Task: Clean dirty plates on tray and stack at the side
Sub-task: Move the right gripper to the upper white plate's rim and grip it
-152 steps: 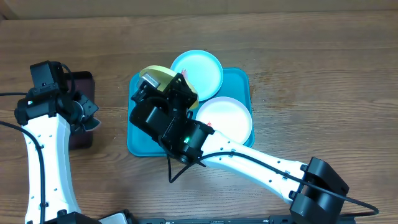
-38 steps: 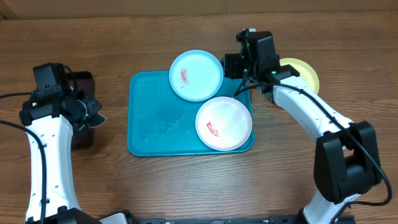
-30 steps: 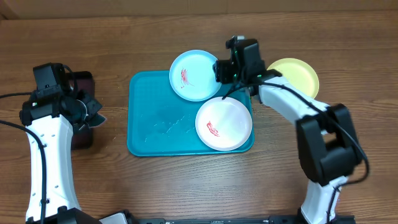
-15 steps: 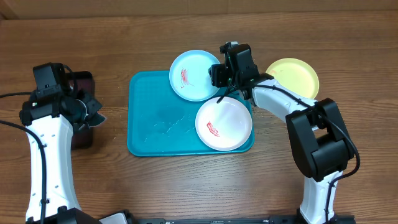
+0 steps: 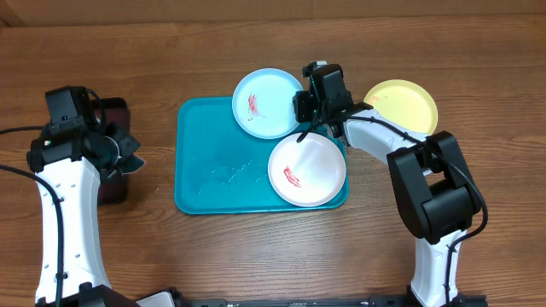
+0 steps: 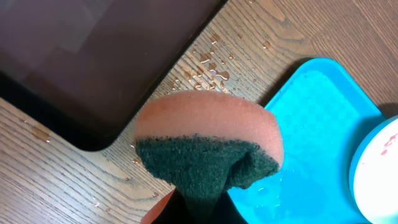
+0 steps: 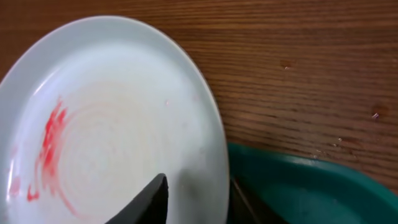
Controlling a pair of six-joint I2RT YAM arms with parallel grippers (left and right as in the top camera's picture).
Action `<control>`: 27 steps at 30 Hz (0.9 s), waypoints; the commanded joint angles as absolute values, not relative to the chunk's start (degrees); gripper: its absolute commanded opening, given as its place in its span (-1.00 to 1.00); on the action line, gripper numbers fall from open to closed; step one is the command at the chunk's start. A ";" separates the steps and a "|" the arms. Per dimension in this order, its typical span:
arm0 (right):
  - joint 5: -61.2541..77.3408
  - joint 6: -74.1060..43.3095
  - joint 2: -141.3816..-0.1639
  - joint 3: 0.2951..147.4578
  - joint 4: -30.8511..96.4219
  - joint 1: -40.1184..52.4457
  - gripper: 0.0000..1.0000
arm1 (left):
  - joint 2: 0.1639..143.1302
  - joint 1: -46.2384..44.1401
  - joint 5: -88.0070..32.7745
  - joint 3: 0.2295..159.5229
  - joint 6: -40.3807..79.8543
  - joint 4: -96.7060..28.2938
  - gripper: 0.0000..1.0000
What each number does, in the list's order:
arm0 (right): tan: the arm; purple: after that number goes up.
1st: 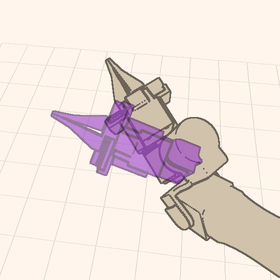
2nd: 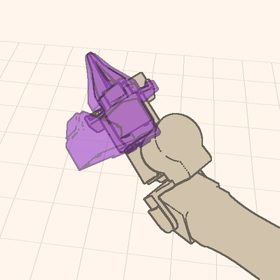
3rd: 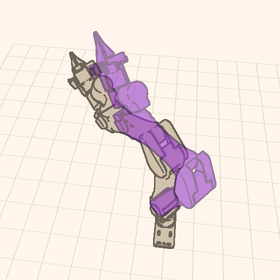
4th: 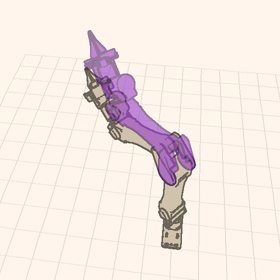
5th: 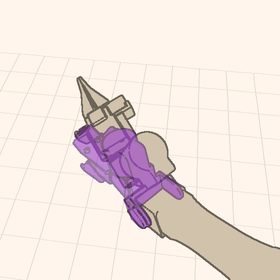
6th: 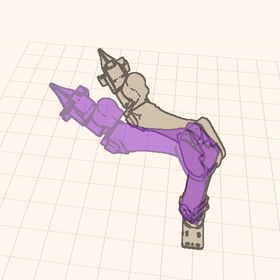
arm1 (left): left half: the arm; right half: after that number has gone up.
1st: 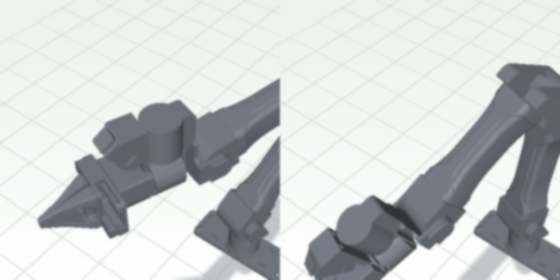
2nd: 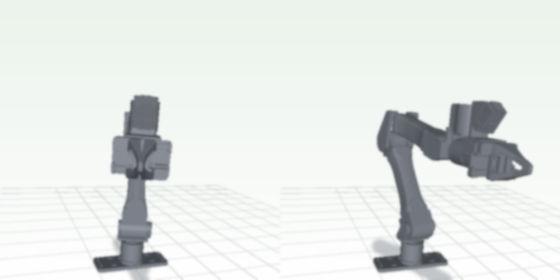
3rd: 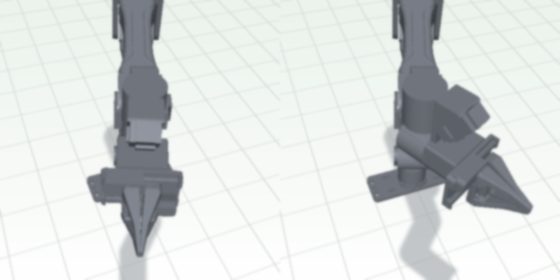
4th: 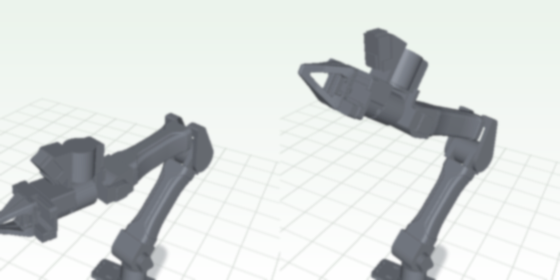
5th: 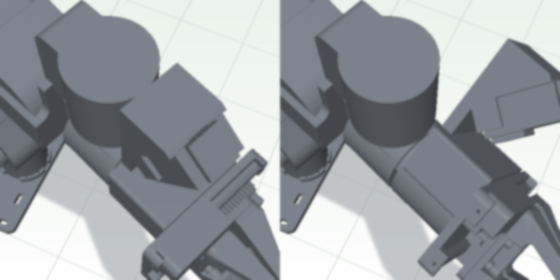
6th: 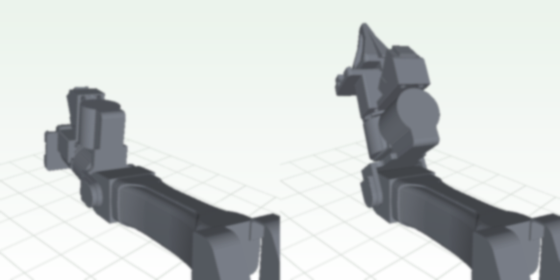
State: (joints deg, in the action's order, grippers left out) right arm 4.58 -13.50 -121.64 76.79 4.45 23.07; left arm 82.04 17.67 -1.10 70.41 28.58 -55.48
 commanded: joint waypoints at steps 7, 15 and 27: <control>9.63 -13.56 -122.85 76.88 3.68 25.30 -0.89 | 82.28 17.98 -1.58 69.89 28.27 -55.18 -0.91; 11.27 -13.80 -122.80 76.99 5.06 31.03 -0.92 | 82.28 17.96 -5.56 69.89 25.21 -54.70 -0.91; 11.25 -18.50 -122.80 76.99 9.19 36.36 -0.85 | 82.28 16.25 -10.57 69.89 22.20 -54.68 -0.91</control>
State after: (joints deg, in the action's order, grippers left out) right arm 10.70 -17.26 -122.17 76.79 8.84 35.44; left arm 82.04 17.32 -8.19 70.41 24.47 -54.85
